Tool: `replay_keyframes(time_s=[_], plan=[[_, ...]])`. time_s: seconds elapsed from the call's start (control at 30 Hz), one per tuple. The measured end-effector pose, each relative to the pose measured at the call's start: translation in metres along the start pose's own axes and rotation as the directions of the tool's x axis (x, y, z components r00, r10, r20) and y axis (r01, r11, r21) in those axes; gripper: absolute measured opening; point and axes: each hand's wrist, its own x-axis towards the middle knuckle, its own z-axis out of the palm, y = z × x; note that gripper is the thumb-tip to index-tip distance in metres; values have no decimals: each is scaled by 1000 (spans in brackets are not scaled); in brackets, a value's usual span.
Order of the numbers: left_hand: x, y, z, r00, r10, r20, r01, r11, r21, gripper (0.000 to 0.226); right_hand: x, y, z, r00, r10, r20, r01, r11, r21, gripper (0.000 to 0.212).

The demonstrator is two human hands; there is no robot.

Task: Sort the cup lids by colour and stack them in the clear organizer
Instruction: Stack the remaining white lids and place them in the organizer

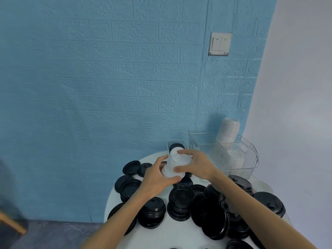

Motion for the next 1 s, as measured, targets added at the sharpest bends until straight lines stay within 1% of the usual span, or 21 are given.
replay_keyframes(time_s=[0.13, 0.27, 0.37, 0.43, 0.5, 0.57, 0.67, 0.9, 1.0], plan=[[0, -6, -8, 998, -25, -53, 25, 1000, 2, 101, 1, 7, -9, 997, 43, -69, -43, 999, -2, 78], [-1, -6, -14, 997, -21, -73, 21, 1000, 5, 98, 3, 8, -11, 997, 43, -67, -45, 999, -23, 76], [-1, -4, -15, 997, -10, -82, 11, 1000, 13, 97, 4, 5, -18, 999, 11, -42, -16, 991, -130, 78], [-1, -2, -15, 997, -6, -77, 8, 1000, 24, 96, 3, 1, -22, 1000, -13, 5, 14, 981, -195, 81], [-1, -1, -15, 998, -5, -68, 8, 999, 46, 96, 2, -3, -22, 998, -37, 55, 49, 968, -247, 86], [-1, -1, -13, 999, -5, -54, 9, 997, 73, 95, 1, -6, -20, 995, -62, 74, 80, 958, -274, 90], [-1, -1, -12, 999, -9, -46, 12, 996, 83, 96, 1, -6, -21, 995, -89, 51, 98, 970, -224, 94], [-4, -1, -14, 999, -21, -40, 23, 997, 72, 97, -1, 0, -16, 996, -84, -37, 84, 996, 15, 91], [-4, 3, -11, 1000, -18, -21, 19, 998, 53, 95, -5, -3, -5, 991, -106, -79, 113, 990, 90, 89]])
